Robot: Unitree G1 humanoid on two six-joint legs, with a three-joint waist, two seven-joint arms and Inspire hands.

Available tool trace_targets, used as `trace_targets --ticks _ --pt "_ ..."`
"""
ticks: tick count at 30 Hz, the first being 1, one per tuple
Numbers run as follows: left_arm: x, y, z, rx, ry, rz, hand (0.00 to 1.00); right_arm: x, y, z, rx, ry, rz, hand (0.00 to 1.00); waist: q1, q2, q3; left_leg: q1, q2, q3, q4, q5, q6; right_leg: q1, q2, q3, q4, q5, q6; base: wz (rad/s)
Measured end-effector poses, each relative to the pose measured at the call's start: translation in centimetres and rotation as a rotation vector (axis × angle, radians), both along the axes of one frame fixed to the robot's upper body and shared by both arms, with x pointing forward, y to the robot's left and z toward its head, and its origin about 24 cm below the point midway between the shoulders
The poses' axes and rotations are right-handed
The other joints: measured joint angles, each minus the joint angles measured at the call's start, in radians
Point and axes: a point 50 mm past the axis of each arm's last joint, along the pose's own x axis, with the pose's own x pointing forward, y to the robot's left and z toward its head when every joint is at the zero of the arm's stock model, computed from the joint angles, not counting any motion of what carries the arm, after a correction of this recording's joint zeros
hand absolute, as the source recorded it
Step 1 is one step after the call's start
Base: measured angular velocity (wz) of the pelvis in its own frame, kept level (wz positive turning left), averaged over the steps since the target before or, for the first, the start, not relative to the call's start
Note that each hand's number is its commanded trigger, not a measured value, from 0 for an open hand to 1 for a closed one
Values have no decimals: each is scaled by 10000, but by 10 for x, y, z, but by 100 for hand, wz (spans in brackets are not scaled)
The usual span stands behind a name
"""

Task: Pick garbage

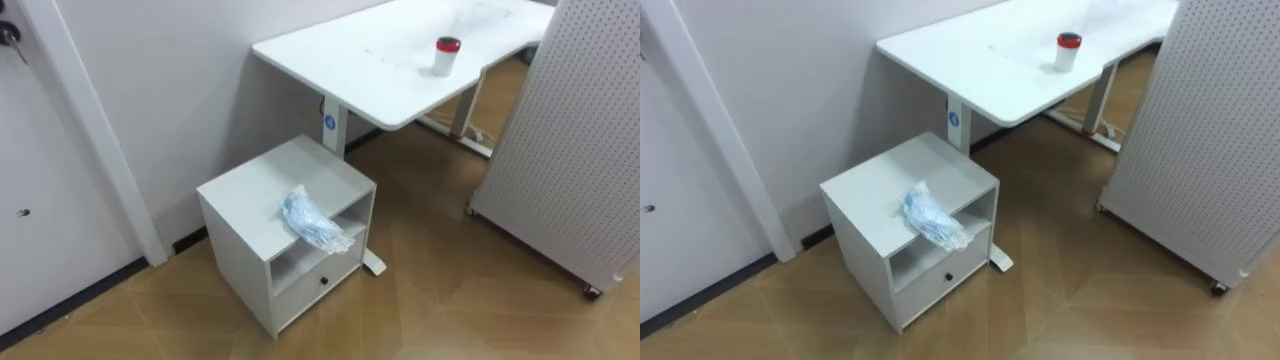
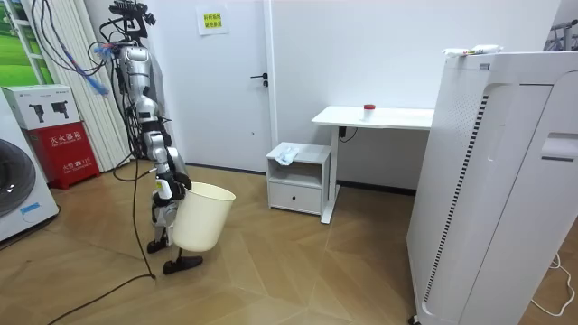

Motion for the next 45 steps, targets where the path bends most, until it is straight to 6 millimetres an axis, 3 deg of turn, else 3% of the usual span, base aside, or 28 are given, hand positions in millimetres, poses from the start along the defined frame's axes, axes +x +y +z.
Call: trace_targets --ticks 13,22,26,27,30,34,35,37,38,39,40,41,42,43,44,45 --pt "-7 -4 -2 45 355 -173 0 2 4 -1 69 34 211 100 68 -84 -66 -348 -17 -26 54 0 0 -285 -15 -43 -27 11 20 2" --pt "-1 -7 -3 -46 410 -551 0 5 5 -1 53 33 421 100 -137 -167 -23 -388 -11 -19 45 0 0 -294 -29 -129 33 11 20 0" --pt "-6 -5 -3 -8 598 -590 0 5 5 -1 37 91 649 100 -170 -233 25 -284 5 -12 85 0 0 -221 -22 -119 90 9 20 0" --pt "-7 -5 -3 8 674 -582 0 4 4 -1 34 114 698 100 -171 -297 71 -264 4 -11 157 0 0 -186 -25 -101 111 7 17 0" --pt "-11 -2 -3 74 834 -571 0 5 4 -1 33 174 1006 100 -149 -384 81 -324 -5 82 566 -30 -5 -222 -70 -15 379 -96 -29 -8" --pt "-13 0 -2 29 1111 -662 0 7 2 0 -9 127 1372 100 -39 -431 112 -934 328 267 2434 -916 -146 -892 -16 39 1999 -1031 -221 -6" --pt "-11 1 -2 25 1085 -698 0 7 1 0 -18 139 1450 100 64 -437 109 -1236 499 373 3340 -1181 -245 -1104 21 59 2589 -1413 -410 -23" --pt "-13 1 -2 -15 1211 -707 0 7 0 0 -71 193 1692 100 105 -439 95 -1843 709 337 4904 -1215 -249 -1254 98 243 3163 -1752 -553 -16" --pt "-15 1 -2 -119 1306 -691 0 7 -3 1 -159 228 1774 100 90 -353 99 -2351 903 125 6089 -1068 -149 -1208 225 310 3415 -1947 -644 0" --pt "-17 1 -2 -168 1395 -681 0 6 -5 2 -218 249 1792 100 99 -358 104 -2908 1019 -72 7210 -685 85 -1049 339 364 3623 -2078 -785 6" --pt "-19 0 -2 -230 1444 -684 0 4 -6 2 -235 339 1770 100 65 -332 85 -3154 989 -177 7619 -603 153 -959 380 399 3652 -2131 -862 28" --pt "-19 -1 -3 -397 1510 -716 0 -2 -8 2 -254 515 1679 100 -68 -350 80 -3637 637 -192 7747 -655 234 -758 373 450 3660 -2265 -937 44" --pt "-19 -3 -3 -534 1528 -773 0 -6 -11 3 -308 718 1695 100 -126 -409 67 -4107 158 -80 7361 -684 301 -662 337 666 3660 -2440 -867 34" --pt "-20 -4 -3 -592 1542 -771 0 -8 -12 3 -322 822 1750 100 -92 -446 41 -4280 -57 80 6948 -648 330 -600 334 870 3659 -2475 -879 -9" --pt "-23 -5 -3 -630 1578 -748 0 -8 -13 4 -381 941 1993 100 62 -524 -8 -4602 -381 275 5862 -447 296 -495 312 1136 3630 -2542 -872 -36" --pt "-24 -4 -3 -630 1599 -722 0 -8 -13 4 -407 962 2051 100 120 -519 -6 -4747 -521 260 5169 -235 265 -446 281 1202 3611 -2585 -866 -49"
